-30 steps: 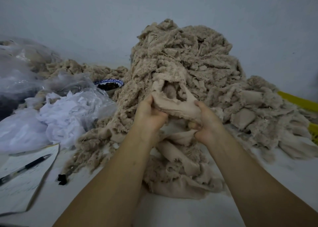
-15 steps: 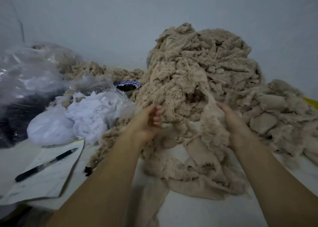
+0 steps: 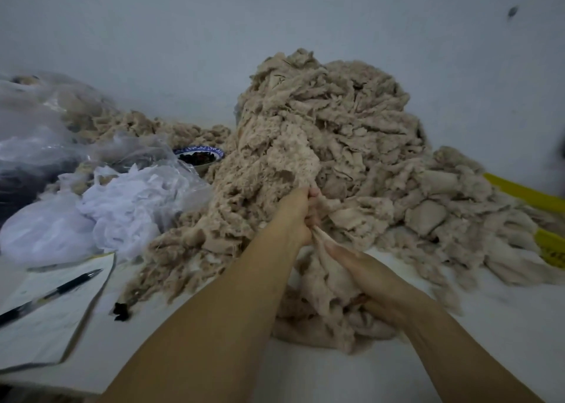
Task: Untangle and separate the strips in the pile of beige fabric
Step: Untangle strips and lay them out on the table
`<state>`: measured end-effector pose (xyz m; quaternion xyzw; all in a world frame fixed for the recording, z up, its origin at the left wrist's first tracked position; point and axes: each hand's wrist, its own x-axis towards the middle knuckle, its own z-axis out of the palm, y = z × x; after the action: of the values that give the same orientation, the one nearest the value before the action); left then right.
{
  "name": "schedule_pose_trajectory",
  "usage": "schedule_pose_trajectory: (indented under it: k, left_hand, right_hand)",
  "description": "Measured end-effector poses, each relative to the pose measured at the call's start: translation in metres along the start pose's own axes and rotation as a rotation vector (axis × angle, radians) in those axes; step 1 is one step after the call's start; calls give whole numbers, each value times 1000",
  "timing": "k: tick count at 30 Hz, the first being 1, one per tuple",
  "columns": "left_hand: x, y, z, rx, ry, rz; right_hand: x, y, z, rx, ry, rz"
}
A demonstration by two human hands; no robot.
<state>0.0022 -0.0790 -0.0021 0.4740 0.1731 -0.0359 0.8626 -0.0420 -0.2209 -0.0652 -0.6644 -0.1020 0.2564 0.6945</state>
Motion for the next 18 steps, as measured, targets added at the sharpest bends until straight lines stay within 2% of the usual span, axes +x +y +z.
schedule_pose_trajectory:
  k: [2, 4, 6, 8, 12, 14, 18]
  left_hand:
    - [-9, -4, 1, 318, 93, 204]
    - [-22, -13, 0, 760, 81, 425]
    - [-37, -36, -5, 1151, -105, 537]
    - [-53, -57, -17, 1355, -330, 571]
    - [-67, -50, -33, 1512, -608, 631]
    - [-68, -42, -31, 1466, -629, 608]
    - [-66, -41, -29, 1369, -648, 624]
  right_hand:
    - [6, -11, -5, 97, 141, -8]
    - [20, -24, -11, 184, 244, -32]
    - [33, -40, -11, 246, 202, -17]
    - [44, -51, -6, 263, 157, 78]
    - [71, -60, -5, 350, 297, 183]
    - [81, -67, -4, 338, 356, 149]
    - [82, -72, -12, 29, 574, -26]
